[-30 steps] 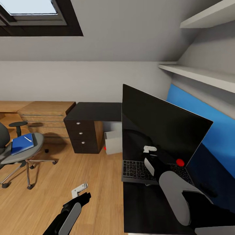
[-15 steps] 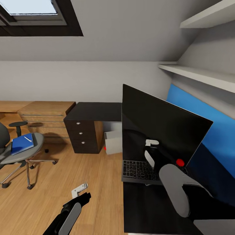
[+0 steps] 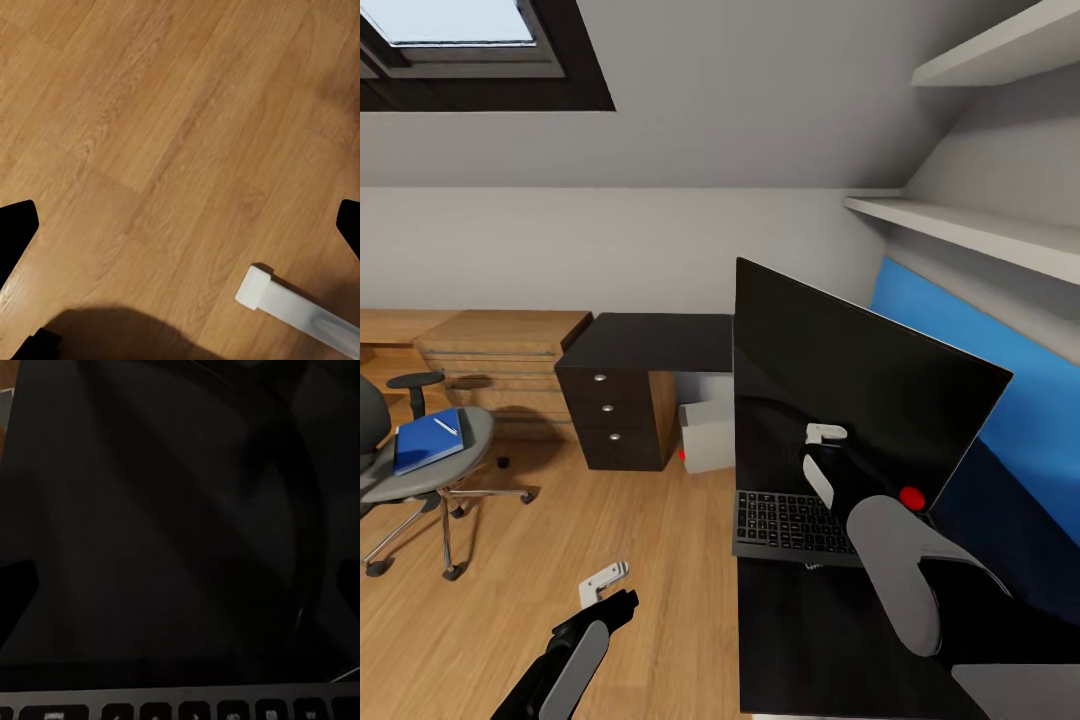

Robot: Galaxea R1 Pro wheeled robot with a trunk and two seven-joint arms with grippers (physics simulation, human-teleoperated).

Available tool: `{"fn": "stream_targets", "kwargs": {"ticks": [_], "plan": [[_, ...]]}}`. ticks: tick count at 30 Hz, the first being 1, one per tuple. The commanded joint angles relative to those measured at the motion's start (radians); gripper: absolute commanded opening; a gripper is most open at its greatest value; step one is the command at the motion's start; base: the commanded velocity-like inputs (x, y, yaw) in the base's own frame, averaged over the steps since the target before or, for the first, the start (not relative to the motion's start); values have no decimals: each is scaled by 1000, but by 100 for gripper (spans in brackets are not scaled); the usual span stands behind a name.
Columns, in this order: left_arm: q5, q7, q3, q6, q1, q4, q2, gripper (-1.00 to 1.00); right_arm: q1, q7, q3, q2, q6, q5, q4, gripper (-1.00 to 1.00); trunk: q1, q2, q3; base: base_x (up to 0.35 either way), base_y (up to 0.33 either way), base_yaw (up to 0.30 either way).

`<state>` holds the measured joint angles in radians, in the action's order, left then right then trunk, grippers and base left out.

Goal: In the bedroom, organize the workspace by keeping the computer under the desk, ensuring the monitor is on the desk, placing the keyboard on the desk next to the monitor, placing the mouse on the desk next to the keyboard, moving the folder from the swivel chair onto the desk next to the mouse, stacking the notebook on top of the folder with the pen on top of the notebook, and positioning the swivel chair next to the desk.

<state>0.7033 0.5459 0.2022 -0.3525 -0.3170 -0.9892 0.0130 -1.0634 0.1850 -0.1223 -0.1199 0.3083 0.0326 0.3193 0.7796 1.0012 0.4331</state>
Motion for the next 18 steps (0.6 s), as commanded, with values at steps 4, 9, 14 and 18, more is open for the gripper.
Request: {"fn": "stream_targets", "kwargs": {"ticks": [4, 9, 14, 18], "plan": [[7, 8, 2, -2, -1, -2, -1, 100, 1, -4, -8, 0, 3, 1, 2, 100, 0, 1, 1, 0, 0, 0], [7, 8, 2, -2, -1, -2, -1, 100, 3, -6, -9, -1, 2, 0, 2, 100, 0, 1, 1, 0, 0, 0], [7, 7, 2, -2, -1, -2, -1, 100, 6, -6, -8, -2, 1, 1, 7, 100, 0, 1, 1, 0, 0, 0], [7, 7, 2, -2, -1, -2, -1, 100, 6, -6, -9, -1, 1, 1, 9, 100, 0, 1, 1, 0, 0, 0]]}}
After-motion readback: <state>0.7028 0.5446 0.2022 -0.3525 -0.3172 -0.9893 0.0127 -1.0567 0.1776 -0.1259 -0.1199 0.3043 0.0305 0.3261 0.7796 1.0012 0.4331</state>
